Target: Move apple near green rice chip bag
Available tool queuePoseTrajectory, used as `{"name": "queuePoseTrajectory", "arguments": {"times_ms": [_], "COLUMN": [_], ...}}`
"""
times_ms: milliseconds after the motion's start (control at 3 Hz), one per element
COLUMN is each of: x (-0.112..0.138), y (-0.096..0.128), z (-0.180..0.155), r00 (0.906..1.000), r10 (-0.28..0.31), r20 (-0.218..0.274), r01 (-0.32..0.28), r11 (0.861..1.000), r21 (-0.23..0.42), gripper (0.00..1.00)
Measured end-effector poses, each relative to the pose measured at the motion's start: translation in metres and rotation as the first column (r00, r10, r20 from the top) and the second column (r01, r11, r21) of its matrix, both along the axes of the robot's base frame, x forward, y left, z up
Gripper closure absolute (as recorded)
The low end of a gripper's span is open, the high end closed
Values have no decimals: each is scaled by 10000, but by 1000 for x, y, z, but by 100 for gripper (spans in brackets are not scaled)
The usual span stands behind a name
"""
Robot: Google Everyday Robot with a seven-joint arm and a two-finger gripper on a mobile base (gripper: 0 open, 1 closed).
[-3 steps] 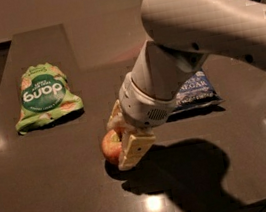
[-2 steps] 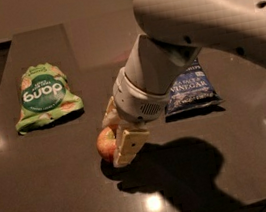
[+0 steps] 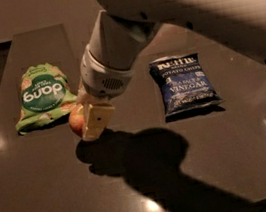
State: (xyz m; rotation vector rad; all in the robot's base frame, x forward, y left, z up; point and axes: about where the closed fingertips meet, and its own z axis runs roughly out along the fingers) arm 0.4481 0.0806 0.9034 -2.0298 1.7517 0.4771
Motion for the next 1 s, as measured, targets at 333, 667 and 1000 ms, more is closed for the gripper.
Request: {"name": "queuePoseTrajectory", "arguments": {"times_ms": [333,667,1000], "x": [18,30,46], "y": [19,30,41], "z": [-9,-22,-31], "r00": [10000,9999,10000], "r10": [27,112,43], "r20": [2,-63,-19], "r01": [-27,-115,-44], "r11": [9999,9992,9988], "r21": [-166,-395,-489], "gripper": [100,100,98]}}
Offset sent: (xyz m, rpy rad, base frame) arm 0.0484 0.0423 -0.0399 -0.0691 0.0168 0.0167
